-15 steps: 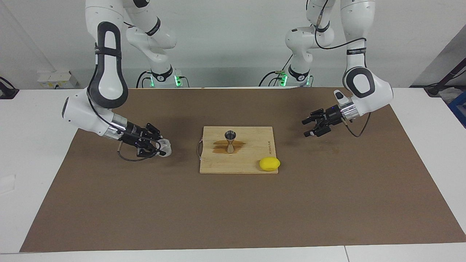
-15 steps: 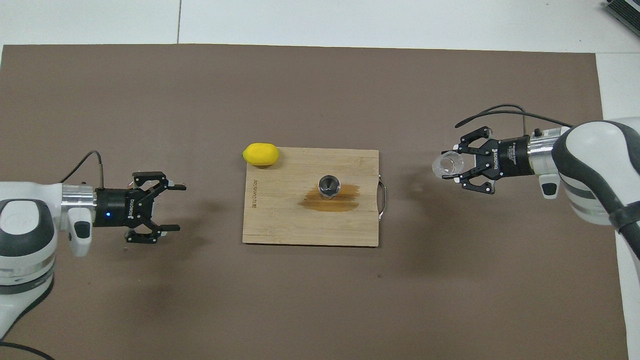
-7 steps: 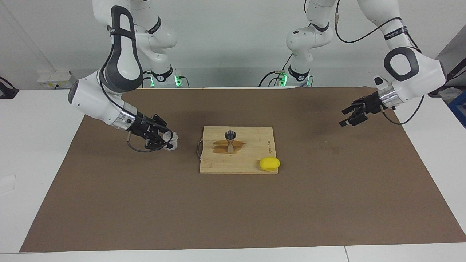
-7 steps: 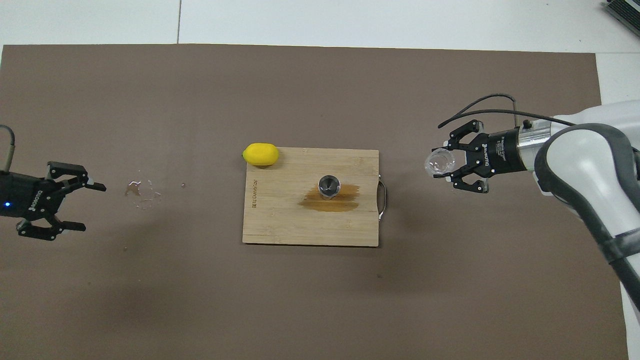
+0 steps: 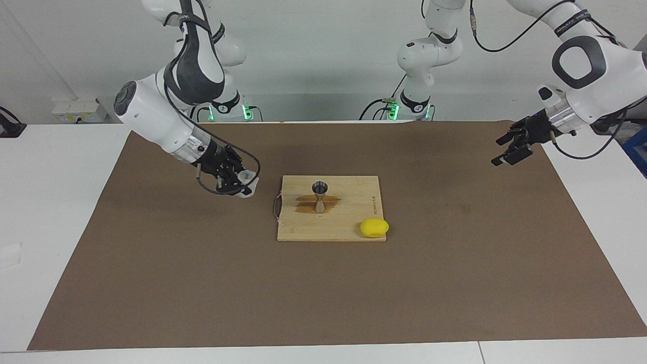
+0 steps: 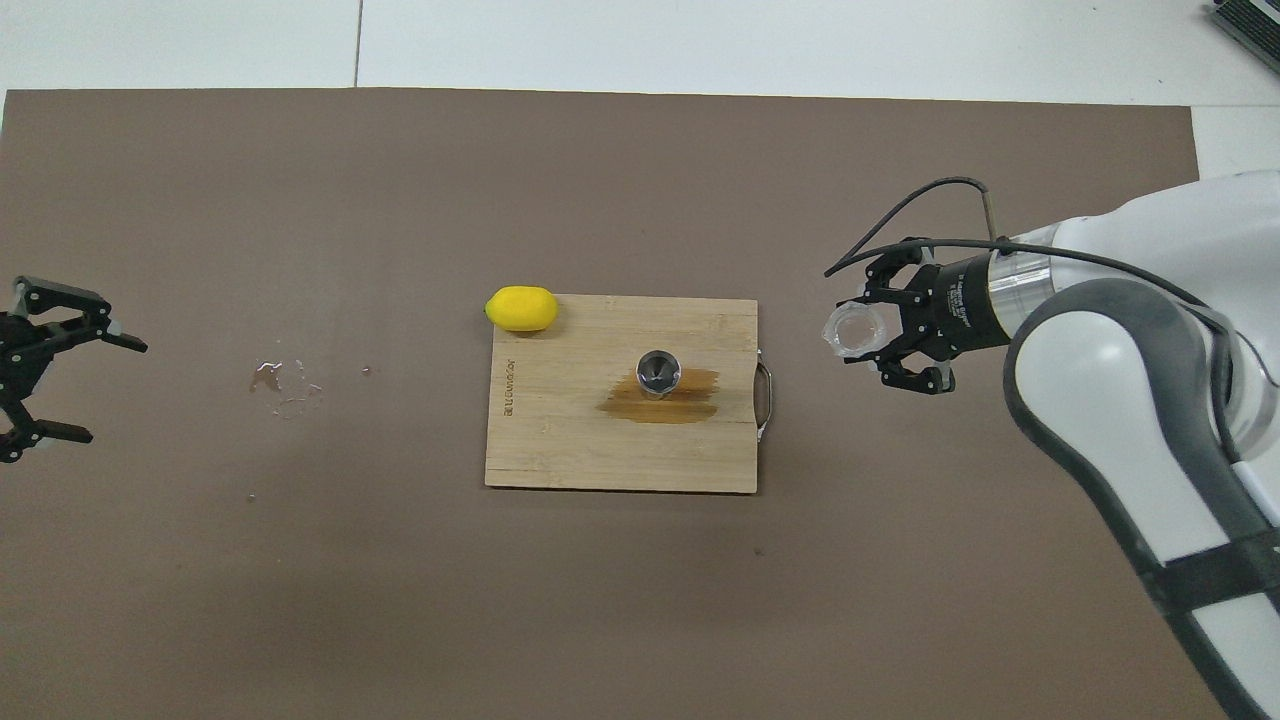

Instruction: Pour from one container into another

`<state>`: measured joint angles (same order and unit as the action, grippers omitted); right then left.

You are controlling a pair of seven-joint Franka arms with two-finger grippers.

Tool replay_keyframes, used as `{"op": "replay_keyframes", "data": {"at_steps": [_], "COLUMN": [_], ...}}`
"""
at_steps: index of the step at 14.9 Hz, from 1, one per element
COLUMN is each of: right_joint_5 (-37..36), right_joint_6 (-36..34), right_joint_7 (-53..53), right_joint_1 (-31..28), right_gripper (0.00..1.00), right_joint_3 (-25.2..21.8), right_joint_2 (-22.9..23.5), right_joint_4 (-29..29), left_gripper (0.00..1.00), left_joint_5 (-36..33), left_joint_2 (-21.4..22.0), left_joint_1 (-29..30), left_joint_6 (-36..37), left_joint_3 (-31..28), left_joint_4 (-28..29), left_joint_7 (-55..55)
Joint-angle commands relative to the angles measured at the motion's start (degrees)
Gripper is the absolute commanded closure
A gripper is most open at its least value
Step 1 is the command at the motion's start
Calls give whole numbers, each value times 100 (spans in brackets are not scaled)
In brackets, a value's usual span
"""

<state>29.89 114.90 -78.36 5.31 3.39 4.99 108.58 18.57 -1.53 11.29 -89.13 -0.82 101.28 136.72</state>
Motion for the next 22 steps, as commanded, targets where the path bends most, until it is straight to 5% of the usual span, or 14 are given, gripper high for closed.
{"op": "replay_keyframes", "data": {"at_steps": [1, 12, 15, 22], "right_joint_5": [-579, -2461, -2778, -3340], "right_joint_6": [164, 410, 410, 410], "right_joint_7": [-389, -2927, -3492, -4205], "right_joint_1": [364, 1551, 1745, 2053], "right_gripper": [100, 100, 100, 100], "right_joint_3": [-14, 13, 13, 13], "right_joint_2": [-15, 247, 459, 889], "right_joint_4": [-127, -635, -882, -1269], "left_gripper": [0, 0, 0, 0], "left_joint_5": [-327, -1100, -1407, -1831], "left_joint_2": [257, 847, 794, 847], "left_joint_1": [-232, -1506, -1524, -1436], "left_joint_6": [168, 414, 695, 634], "left_joint_3": [-14, 30, 231, 337], "left_joint_4": [-162, -214, -635, -505], "left_joint_7": [-1029, -5230, -6426, -10364]}}
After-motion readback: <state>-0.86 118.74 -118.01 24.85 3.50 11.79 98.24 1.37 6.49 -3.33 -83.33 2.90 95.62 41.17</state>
